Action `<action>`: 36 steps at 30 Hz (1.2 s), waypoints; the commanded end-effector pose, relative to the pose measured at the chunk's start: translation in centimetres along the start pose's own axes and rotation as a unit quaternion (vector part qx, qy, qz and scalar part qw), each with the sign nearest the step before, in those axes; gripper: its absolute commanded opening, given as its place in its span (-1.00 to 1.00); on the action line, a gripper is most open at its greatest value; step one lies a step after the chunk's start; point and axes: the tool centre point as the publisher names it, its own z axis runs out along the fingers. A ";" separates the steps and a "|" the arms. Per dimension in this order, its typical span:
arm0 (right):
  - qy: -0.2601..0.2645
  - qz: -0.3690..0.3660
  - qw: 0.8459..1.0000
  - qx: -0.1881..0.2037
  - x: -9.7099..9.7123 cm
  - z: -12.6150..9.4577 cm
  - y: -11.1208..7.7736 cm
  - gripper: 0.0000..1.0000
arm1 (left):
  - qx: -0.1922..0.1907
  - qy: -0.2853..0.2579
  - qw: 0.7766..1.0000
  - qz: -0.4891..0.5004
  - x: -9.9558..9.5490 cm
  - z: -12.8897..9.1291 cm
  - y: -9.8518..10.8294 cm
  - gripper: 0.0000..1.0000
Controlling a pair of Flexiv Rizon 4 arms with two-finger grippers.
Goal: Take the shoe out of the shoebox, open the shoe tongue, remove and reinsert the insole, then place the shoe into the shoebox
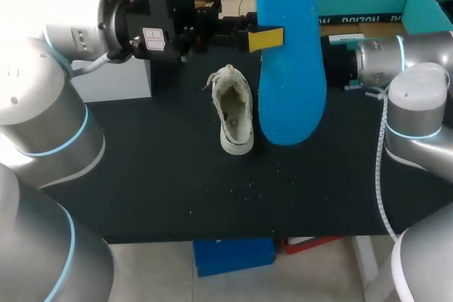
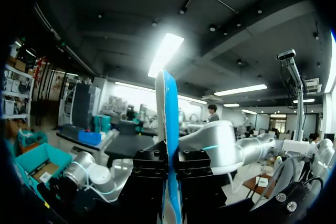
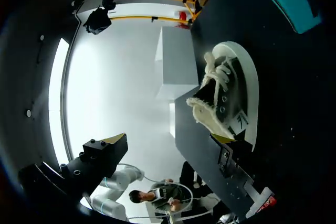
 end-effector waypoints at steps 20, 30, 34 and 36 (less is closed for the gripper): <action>0.057 -0.017 0.998 -0.025 0.1 -0.3 -0.1 1.00 | 0.001 -0.001 1.000 0.001 -0.1 0.2 0.1 -1.00; 0.040 -0.015 0.999 -0.027 0.6 -0.6 -0.5 1.00 | 0.001 -0.001 1.000 0.001 -0.1 0.2 0.1 -1.00; 0.028 -0.010 0.999 -0.024 0.6 -0.6 -0.6 1.00 | 0.001 -0.045 0.997 0.066 0.0 -0.1 -0.4 -1.00; 0.028 -0.010 0.999 -0.024 0.6 -0.6 -0.6 1.00 | -0.097 -0.115 0.976 0.159 0.2 -0.4 -0.3 -1.00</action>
